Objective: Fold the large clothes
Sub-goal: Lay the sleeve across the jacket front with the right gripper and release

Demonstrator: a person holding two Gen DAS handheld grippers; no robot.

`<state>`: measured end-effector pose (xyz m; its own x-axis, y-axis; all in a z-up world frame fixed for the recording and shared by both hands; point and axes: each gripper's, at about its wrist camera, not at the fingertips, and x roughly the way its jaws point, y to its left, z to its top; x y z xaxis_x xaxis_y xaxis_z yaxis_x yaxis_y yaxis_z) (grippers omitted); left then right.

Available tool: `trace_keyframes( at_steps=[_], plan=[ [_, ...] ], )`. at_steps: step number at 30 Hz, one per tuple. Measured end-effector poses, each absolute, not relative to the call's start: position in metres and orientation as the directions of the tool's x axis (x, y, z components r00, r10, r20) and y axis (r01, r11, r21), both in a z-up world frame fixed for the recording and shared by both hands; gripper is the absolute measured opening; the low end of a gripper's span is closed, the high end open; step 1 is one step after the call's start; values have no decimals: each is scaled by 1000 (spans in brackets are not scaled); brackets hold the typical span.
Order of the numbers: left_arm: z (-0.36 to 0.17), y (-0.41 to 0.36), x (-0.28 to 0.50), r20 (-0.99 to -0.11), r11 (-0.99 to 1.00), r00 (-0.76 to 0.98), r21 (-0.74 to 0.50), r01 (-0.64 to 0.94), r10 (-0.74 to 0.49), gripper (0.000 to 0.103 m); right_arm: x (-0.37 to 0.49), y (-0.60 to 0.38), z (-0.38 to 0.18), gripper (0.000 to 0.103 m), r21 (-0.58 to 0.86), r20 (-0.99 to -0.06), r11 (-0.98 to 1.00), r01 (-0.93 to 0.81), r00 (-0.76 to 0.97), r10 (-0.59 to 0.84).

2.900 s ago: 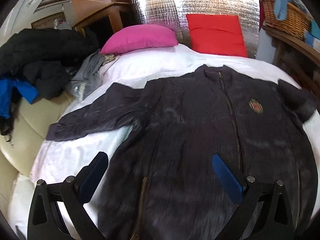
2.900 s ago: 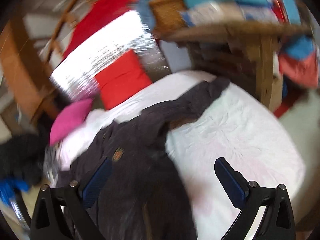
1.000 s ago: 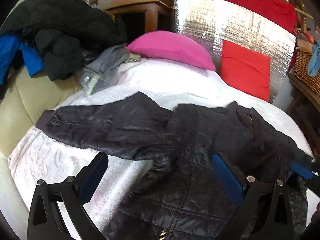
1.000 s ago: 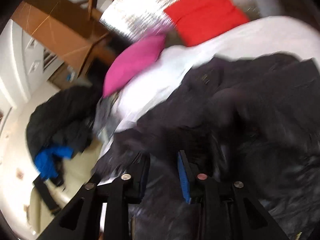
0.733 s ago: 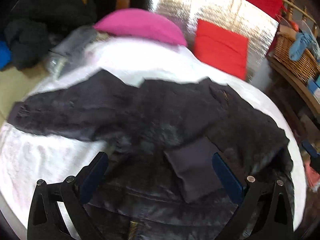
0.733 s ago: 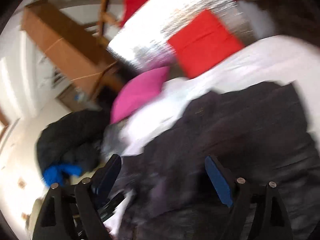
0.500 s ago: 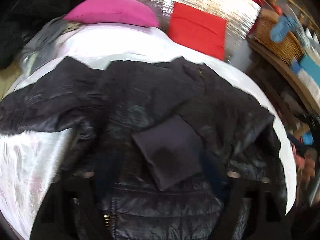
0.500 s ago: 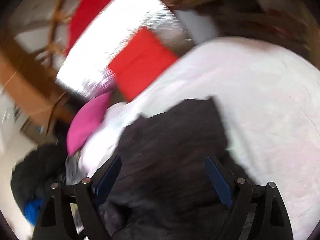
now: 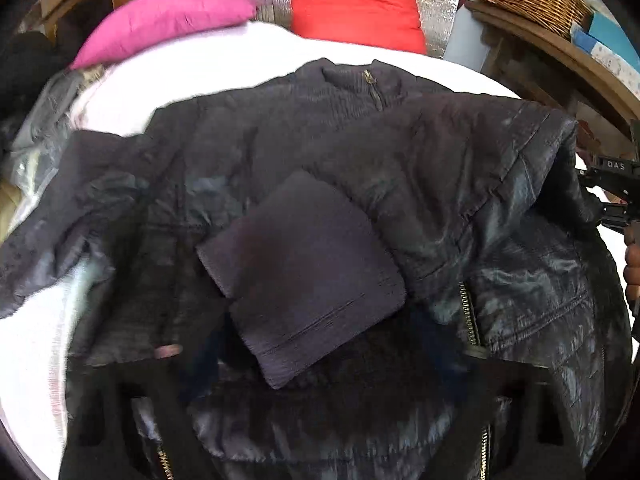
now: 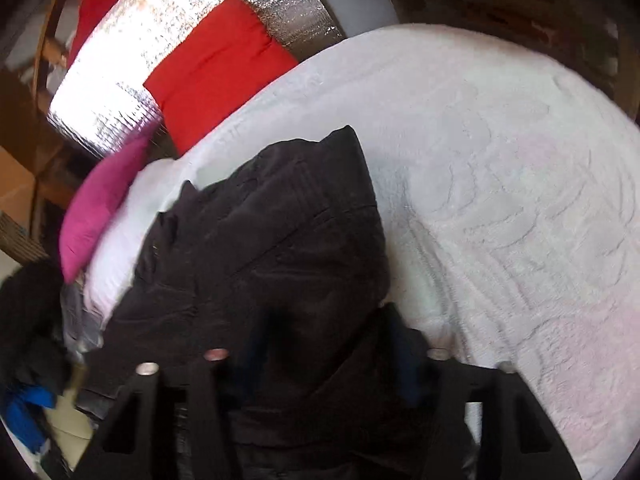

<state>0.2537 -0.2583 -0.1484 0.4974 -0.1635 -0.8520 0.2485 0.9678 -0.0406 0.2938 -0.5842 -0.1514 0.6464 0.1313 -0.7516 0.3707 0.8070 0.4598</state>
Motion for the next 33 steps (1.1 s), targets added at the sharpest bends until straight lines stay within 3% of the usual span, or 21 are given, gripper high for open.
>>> trace_keyframes(
  at_steps=[2,4,11,18,25,27,28,29,31,33],
  plan=[
    [-150,-255,260,-843,975,523,-4,221,-122,32,293,-585,-150,35,456,-748,809,370,652,123],
    [-149,-248,266,-833,983,547,14,183,-90,21,288,-587,-143,31,456,-742,807,374,660,113],
    [-112,-207,277,-743,999,668,-15,33,-33,18,283,-590,-141,29,448,-746,809,380,658,104],
    [-117,-179,286,-764,993,643,-103,-49,-47,18,279,-595,-143,29,459,-752,808,371,646,130],
    [-105,-150,278,-713,977,701,-140,-160,13,17,277,-596,-141,29,445,-766,817,366,628,135],
    [-107,-149,280,-722,974,692,-154,-164,3,24,275,-597,-140,29,448,-768,818,360,624,146],
    [-108,-149,277,-729,974,684,-164,-154,-15,38,275,-597,-140,29,450,-767,819,357,624,150],
    [-108,-152,277,-735,973,677,-183,-142,-39,62,274,-598,-139,29,457,-763,817,353,627,156],
    [-106,-156,274,-727,968,683,-215,-132,-68,84,273,-601,-138,30,471,-758,811,348,630,170],
    [-103,-164,272,-713,969,695,-224,-105,-89,84,271,-604,-138,39,490,-749,797,352,638,179]
  ],
)
